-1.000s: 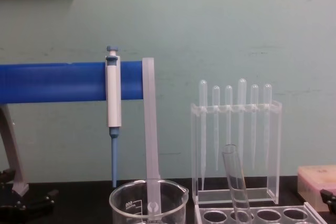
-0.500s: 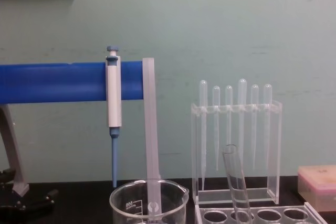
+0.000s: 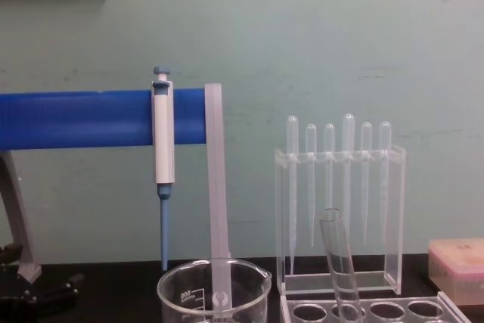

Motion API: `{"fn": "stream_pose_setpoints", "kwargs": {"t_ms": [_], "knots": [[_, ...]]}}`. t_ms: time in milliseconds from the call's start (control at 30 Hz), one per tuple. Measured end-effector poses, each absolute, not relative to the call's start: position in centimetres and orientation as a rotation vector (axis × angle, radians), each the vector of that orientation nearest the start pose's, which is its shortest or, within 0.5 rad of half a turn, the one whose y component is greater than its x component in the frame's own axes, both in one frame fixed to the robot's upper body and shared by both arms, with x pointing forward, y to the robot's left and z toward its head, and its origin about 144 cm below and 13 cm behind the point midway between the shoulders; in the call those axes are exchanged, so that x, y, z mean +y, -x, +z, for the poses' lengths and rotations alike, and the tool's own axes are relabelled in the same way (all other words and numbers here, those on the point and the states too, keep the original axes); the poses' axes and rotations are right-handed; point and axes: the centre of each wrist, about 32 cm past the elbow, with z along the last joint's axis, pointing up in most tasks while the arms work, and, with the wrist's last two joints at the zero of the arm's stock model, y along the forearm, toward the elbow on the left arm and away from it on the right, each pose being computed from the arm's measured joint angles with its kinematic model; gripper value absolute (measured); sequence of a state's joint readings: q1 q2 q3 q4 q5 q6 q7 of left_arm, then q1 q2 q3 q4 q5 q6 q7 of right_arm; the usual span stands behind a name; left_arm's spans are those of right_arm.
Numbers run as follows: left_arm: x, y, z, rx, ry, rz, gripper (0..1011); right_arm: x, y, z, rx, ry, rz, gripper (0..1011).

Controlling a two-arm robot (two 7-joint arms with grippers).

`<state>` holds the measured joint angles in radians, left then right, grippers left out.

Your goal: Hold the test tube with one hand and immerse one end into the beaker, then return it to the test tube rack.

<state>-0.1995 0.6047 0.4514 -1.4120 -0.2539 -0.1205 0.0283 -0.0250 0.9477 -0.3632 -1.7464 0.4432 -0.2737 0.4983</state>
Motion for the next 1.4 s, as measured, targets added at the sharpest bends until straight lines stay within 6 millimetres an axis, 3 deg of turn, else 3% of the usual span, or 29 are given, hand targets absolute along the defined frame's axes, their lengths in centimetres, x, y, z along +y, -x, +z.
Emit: {"fn": "stream_pose_setpoints", "kwargs": {"t_ms": [300,567,1100,1400], "knots": [[31.0,-48.9,114.0,-0.285,-0.305,1.248,1000,-32.2,-45.9,120.3,-0.352,0.244,-0.471,1002],[31.0,-48.9,114.0,-0.285,-0.304,1.248,1000,-29.4,-48.5,120.1,-0.355,0.258,-0.490,1002],[31.0,-48.9,114.0,-0.285,-0.304,1.248,1000,-27.2,-51.3,118.8,-0.308,0.209,-0.552,1002],[31.0,-48.9,114.0,-0.285,-0.304,1.248,1000,-26.6,-51.5,118.7,-0.304,0.194,-0.557,800]]}}
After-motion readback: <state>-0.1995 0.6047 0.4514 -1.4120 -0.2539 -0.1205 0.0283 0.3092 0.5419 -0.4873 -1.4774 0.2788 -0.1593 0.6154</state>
